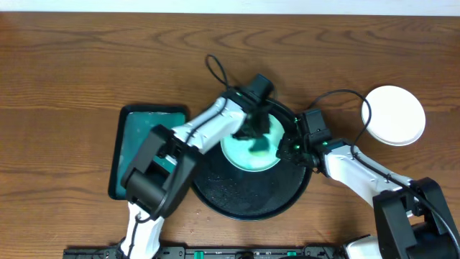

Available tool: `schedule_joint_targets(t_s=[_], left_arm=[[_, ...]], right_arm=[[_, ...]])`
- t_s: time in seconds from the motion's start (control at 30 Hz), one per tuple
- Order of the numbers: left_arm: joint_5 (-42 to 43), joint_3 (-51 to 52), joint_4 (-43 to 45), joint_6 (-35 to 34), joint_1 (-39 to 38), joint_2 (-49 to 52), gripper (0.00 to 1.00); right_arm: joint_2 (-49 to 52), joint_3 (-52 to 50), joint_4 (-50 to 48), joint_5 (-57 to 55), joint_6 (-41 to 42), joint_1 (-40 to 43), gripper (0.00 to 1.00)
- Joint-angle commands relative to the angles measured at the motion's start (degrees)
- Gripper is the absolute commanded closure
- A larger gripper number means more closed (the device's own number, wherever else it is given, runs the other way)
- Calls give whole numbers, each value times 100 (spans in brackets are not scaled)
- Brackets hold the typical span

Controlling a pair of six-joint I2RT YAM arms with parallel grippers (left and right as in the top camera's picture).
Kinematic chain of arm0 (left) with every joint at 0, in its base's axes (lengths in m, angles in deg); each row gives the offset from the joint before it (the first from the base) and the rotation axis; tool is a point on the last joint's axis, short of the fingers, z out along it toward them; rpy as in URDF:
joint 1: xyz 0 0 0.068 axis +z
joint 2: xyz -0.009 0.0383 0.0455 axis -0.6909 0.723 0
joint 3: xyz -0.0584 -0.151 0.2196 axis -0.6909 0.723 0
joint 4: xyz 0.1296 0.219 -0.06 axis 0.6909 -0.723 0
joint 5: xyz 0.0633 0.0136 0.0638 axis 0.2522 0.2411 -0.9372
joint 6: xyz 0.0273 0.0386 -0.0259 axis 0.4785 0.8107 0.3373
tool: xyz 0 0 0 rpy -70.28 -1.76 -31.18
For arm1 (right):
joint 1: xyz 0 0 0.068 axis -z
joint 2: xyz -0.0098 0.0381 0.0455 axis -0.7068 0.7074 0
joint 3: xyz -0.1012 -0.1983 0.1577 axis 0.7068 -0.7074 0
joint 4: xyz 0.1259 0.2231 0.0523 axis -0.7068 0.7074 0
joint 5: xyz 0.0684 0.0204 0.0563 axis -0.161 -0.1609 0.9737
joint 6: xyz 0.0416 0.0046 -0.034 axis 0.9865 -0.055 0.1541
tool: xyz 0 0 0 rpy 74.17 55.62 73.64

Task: Clean dirty plates on tray and stack at the side
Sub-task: 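Scrub the white plate with the sponge while the right gripper holds its rim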

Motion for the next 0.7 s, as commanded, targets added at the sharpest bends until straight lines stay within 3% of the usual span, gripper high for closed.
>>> schedule_joint_targets(t_s=[0.0,0.2,0.37,0.5,0.67], left_arm=[[-2699,326,-354,160,763,481,93],[-3895,326,-737,264,841,481,93],[-3976,326,-1412,-24,817,481,93],[-3370,326,-1926,-9,793,481,93],[-1130,326,-1956,1110,632,481,93]], right_arm=[[249,-304,313,326,-63,-160,99],[249,-304,310,262,-59,-160,99],[249,-304,295,256,-61,-160,99],[249,-304,293,197,-63,-160,99],[249,-304,286,177,-61,-160,99]])
